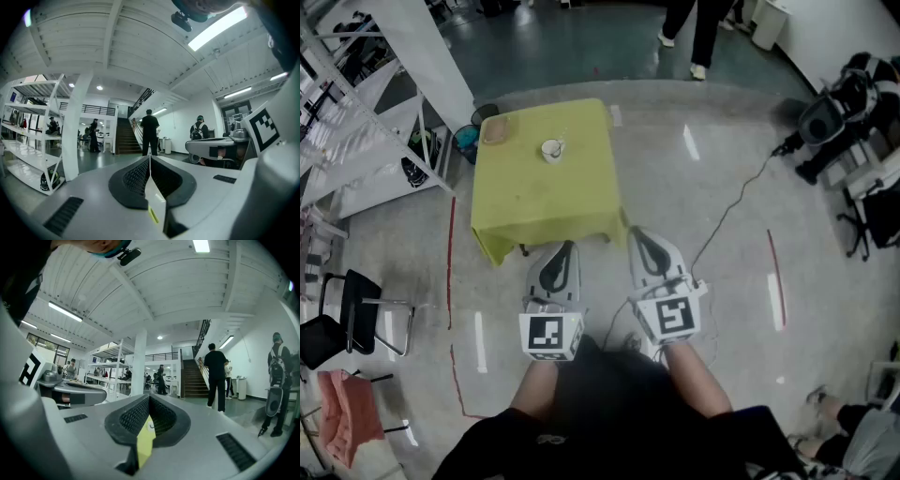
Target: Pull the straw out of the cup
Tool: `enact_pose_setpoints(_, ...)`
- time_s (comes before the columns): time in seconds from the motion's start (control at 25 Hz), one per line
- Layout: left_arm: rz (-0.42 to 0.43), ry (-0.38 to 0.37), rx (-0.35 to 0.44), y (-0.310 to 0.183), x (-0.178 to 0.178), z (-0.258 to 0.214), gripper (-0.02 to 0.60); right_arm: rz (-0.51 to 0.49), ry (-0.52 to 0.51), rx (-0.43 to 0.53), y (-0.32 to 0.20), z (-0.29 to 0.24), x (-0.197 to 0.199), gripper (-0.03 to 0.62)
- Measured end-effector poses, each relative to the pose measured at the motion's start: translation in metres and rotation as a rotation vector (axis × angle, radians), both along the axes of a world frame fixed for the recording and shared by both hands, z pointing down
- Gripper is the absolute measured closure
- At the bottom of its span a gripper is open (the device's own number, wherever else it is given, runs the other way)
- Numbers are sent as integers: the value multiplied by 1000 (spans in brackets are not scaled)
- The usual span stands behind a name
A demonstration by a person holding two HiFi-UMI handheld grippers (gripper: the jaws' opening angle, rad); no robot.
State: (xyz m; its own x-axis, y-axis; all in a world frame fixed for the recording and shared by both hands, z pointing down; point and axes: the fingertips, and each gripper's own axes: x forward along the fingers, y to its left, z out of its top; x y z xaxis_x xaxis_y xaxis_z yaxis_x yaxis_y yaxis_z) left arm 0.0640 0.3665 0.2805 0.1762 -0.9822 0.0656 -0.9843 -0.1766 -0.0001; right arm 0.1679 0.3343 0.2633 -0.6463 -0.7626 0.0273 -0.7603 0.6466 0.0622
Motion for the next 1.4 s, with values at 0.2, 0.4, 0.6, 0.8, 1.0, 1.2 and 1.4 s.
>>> enact_pose_setpoints(0.2,9,9,-23,4,-4,7,534,-10,-10,-18,5,8,-10,579)
enact_pose_setpoints(0.4,10,20,-49,10,-17,15,534,-24,-9,-38,13,17,-27,579)
enact_pose_setpoints(0.6,3,26,-33,12,-37,14,534,-40,22,-47,16,21,-50,579)
enact_pose_setpoints(0.8,-6,38,-29,15,-63,16,534,-45,38,-45,13,27,-72,579)
enact_pose_setpoints(1.0,-12,54,-33,20,-97,22,534,-49,55,-51,16,32,-104,579)
enact_pose_setpoints(1.2,15,74,-45,19,-120,36,534,-54,92,-29,19,37,-139,579)
enact_pose_setpoints(1.4,34,88,-59,20,-146,41,534,-32,88,-46,20,39,-164,579)
